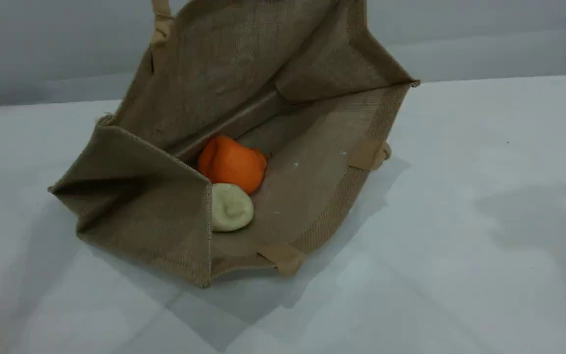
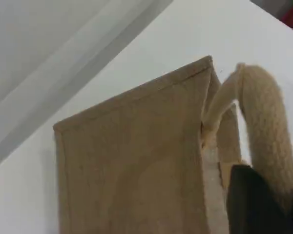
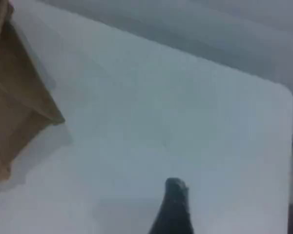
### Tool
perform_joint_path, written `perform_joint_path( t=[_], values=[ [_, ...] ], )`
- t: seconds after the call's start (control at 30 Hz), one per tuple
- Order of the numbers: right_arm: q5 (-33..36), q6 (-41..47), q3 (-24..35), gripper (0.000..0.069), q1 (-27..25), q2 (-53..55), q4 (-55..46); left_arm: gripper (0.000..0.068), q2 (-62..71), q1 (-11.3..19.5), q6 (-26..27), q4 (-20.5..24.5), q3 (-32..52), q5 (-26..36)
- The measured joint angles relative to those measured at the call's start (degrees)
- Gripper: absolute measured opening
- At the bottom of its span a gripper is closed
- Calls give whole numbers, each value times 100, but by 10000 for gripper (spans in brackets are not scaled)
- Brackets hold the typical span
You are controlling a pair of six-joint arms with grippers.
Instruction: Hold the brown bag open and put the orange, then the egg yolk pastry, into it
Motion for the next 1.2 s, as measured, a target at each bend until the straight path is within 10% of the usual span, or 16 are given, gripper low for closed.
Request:
perform_joint_path(
  t=[0.4, 0.97, 1.2],
  values=[
    [379, 32, 0, 533, 0, -474, 11, 512, -136, 0, -929, 492, 0, -7],
    [1602, -35, -5, 533, 5, -2818, 589, 529, -1705, 0, -2781, 2309, 52, 12],
    [1995, -127, -5, 533, 5, -3859, 718, 529, -2835, 0, -2970, 2300, 949, 12]
  ],
)
